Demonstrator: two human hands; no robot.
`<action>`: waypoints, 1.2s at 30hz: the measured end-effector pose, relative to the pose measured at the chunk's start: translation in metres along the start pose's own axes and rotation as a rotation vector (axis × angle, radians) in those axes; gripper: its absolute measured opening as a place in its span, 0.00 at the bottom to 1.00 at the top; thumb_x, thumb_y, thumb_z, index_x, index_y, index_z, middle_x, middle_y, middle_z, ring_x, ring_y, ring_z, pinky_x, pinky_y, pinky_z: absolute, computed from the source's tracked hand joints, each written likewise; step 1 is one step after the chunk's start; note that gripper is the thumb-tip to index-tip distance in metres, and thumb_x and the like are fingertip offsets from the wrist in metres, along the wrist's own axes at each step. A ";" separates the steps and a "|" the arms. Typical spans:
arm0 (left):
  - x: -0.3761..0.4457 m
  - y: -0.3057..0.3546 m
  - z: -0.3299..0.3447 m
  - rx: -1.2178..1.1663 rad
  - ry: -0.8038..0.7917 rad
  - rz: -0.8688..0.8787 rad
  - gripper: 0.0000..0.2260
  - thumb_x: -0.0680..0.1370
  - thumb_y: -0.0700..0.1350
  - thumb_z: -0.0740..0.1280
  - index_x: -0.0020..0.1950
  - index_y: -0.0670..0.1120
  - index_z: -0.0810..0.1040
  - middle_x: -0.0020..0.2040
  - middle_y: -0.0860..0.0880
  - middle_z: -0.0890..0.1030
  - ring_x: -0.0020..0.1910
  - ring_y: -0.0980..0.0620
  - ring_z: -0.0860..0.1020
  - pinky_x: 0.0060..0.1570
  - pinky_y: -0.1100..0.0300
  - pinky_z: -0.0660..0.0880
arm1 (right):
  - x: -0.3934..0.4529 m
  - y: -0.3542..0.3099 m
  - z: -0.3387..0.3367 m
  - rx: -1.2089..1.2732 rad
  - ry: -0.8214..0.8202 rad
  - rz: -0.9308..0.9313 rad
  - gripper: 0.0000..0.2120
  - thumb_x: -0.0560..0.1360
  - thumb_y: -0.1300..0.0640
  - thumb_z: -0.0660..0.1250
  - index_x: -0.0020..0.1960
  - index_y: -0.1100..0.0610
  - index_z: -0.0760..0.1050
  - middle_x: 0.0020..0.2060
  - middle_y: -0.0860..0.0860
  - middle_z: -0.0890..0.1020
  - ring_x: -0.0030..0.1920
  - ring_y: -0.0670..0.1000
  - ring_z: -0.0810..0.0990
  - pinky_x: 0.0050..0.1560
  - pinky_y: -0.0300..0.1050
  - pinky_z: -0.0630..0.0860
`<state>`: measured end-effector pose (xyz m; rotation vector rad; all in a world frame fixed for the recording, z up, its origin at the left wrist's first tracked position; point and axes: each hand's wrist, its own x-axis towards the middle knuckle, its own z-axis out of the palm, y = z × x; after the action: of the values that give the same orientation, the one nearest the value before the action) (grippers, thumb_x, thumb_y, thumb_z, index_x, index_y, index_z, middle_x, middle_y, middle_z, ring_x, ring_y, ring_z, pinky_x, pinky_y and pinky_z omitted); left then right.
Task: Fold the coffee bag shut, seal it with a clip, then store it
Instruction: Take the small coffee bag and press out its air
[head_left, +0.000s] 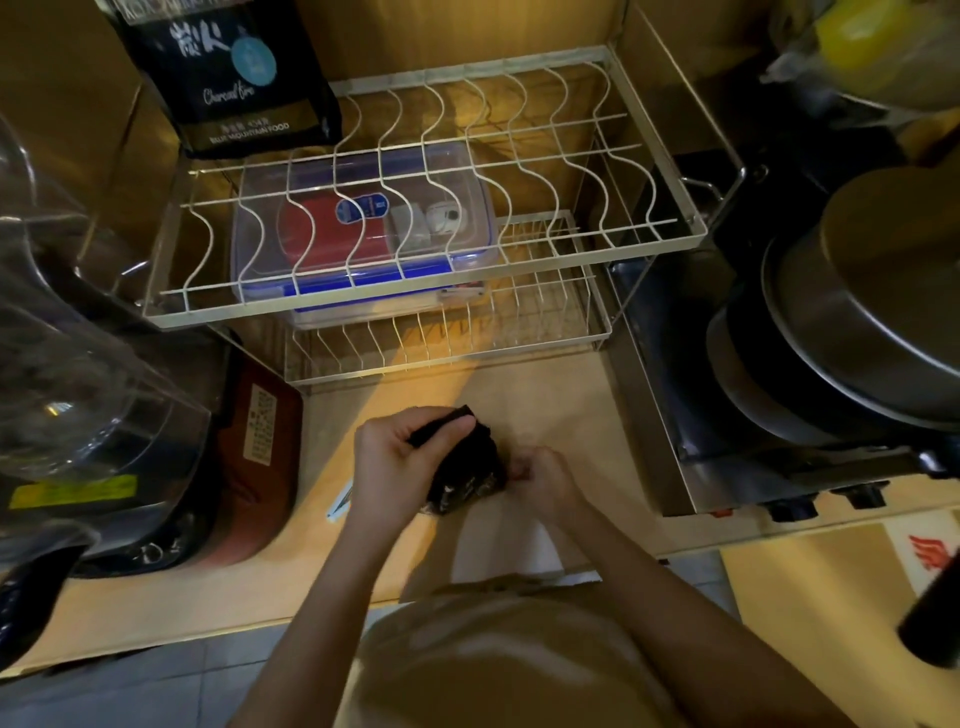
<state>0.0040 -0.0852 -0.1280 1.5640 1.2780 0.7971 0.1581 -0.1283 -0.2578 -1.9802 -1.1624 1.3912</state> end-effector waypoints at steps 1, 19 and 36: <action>0.003 -0.002 -0.006 -0.020 -0.027 -0.016 0.07 0.70 0.41 0.71 0.41 0.54 0.83 0.34 0.59 0.84 0.40 0.55 0.82 0.38 0.63 0.79 | 0.003 0.001 -0.005 -0.041 0.009 0.009 0.06 0.70 0.69 0.65 0.45 0.66 0.80 0.40 0.57 0.82 0.41 0.51 0.77 0.43 0.35 0.71; -0.017 -0.001 -0.001 -0.195 0.012 -0.039 0.05 0.70 0.38 0.69 0.38 0.46 0.83 0.29 0.57 0.83 0.31 0.59 0.79 0.30 0.70 0.72 | 0.028 0.002 0.017 -0.364 0.280 -0.219 0.06 0.66 0.67 0.65 0.39 0.62 0.80 0.41 0.59 0.83 0.49 0.59 0.76 0.48 0.49 0.73; 0.040 0.000 0.007 -0.159 0.085 -0.124 0.05 0.73 0.42 0.67 0.44 0.43 0.82 0.37 0.48 0.81 0.34 0.62 0.79 0.34 0.66 0.76 | 0.006 0.007 -0.003 -0.357 0.077 -0.044 0.06 0.65 0.65 0.65 0.35 0.55 0.75 0.41 0.58 0.82 0.44 0.57 0.78 0.43 0.46 0.74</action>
<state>0.0206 -0.0480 -0.1335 1.3240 1.3248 0.8716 0.1640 -0.1270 -0.2652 -2.2078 -1.4922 1.1353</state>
